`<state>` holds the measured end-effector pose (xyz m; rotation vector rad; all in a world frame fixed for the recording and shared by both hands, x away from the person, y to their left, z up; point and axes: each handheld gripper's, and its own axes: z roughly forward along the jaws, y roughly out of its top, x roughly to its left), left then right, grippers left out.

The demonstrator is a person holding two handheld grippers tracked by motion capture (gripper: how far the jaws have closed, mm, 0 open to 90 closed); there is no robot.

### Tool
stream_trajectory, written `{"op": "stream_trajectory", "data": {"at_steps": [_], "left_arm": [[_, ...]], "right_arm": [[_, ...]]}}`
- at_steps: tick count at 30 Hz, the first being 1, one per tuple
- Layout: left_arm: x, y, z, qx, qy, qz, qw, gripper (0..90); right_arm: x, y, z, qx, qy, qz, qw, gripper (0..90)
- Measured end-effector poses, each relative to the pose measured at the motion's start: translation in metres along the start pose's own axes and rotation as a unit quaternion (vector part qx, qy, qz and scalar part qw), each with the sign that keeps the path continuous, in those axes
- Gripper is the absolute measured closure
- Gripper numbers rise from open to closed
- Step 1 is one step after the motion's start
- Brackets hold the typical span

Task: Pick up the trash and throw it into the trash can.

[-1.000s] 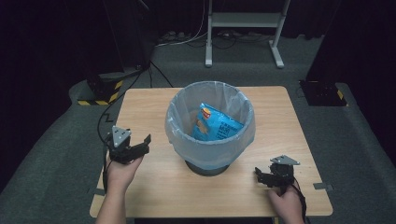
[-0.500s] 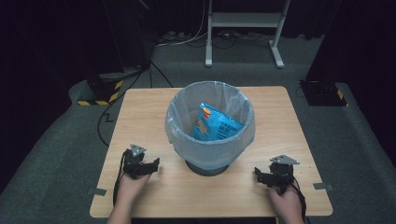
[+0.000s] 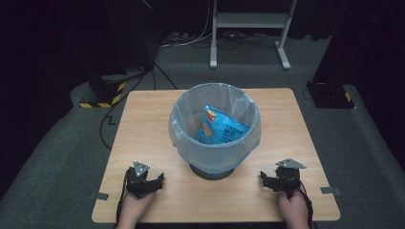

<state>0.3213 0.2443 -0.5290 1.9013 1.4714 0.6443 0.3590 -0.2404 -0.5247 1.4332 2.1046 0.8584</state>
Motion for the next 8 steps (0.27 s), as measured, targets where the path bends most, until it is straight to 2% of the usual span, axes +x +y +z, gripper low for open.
{"op": "stream_trajectory", "data": {"at_steps": [8], "left_arm": [[-0.0003, 0.0, 0.0001, -0.001, 0.0, -0.001, 1.0, 18.5]], "right_arm": [[0.0003, -0.0003, -0.0003, 0.0, 0.0, 0.0, 1.0, 13.1]]}}
